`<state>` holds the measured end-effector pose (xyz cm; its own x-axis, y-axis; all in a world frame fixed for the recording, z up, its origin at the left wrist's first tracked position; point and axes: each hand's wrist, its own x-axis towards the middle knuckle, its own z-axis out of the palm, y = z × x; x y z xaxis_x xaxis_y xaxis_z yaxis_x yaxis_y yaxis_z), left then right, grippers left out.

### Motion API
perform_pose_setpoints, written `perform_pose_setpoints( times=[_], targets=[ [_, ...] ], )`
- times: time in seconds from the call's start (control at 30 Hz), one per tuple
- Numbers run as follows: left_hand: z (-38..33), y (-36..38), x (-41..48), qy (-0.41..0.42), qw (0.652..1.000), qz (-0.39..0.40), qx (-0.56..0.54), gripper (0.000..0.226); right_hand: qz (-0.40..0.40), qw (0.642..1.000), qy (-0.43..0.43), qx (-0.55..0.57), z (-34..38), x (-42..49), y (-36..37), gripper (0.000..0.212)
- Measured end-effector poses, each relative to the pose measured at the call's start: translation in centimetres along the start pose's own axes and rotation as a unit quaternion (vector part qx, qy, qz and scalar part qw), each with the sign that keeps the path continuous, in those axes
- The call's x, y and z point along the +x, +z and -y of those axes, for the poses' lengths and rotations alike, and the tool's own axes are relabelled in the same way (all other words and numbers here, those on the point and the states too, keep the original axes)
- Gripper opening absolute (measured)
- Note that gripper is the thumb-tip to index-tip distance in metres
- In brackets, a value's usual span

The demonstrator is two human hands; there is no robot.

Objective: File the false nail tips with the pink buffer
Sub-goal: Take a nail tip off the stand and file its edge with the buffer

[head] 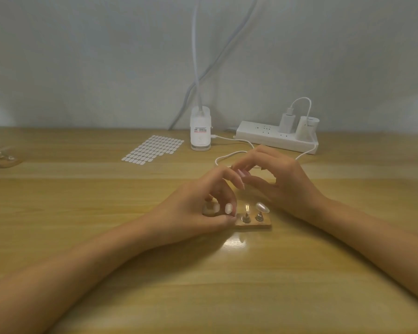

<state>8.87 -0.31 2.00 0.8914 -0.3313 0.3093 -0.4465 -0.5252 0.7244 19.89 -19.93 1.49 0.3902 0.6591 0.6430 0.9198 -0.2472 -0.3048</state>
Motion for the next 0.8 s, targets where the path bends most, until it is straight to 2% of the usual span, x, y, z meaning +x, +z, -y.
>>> perform_pose_setpoints(
  times=[0.1, 0.17, 0.27, 0.43, 0.63, 0.8],
  targets=[
    [-0.1, -0.1, 0.0, -0.013, 1.000, 0.007, -0.021, 0.042, 0.001, 1.000, 0.007, 0.003, -0.1, 0.0, 0.1, 0.027],
    [-0.1, -0.1, 0.0, -0.024, 0.999, 0.010, -0.034, 0.048, -0.002, 1.000, 0.011, 0.002, -0.3, 0.0, 0.2, 0.021],
    [0.1, -0.3, 0.2, -0.040, 0.999, 0.014, 0.003, 0.051, -0.008, 1.000, 0.016, 0.000, -0.5, 0.0, 0.3, 0.010],
    [0.0, -0.9, 0.3, -0.056, 0.997, 0.022, 0.039, 0.049, 0.000, 1.000, 0.012, -0.005, -0.3, 0.1, 0.3, 0.010],
    [-0.9, 0.7, 0.2, -0.029, 0.997, -0.038, 0.058, 0.048, 0.021, 1.000, 0.013, -0.013, -0.1, 0.1, 0.2, 0.010],
    [-1.0, 0.8, 0.2, -0.029, 0.997, -0.051, 0.058, 0.044, 0.029, 0.999, 0.011, -0.009, 0.0, 0.1, 0.3, 0.011]
  ],
)
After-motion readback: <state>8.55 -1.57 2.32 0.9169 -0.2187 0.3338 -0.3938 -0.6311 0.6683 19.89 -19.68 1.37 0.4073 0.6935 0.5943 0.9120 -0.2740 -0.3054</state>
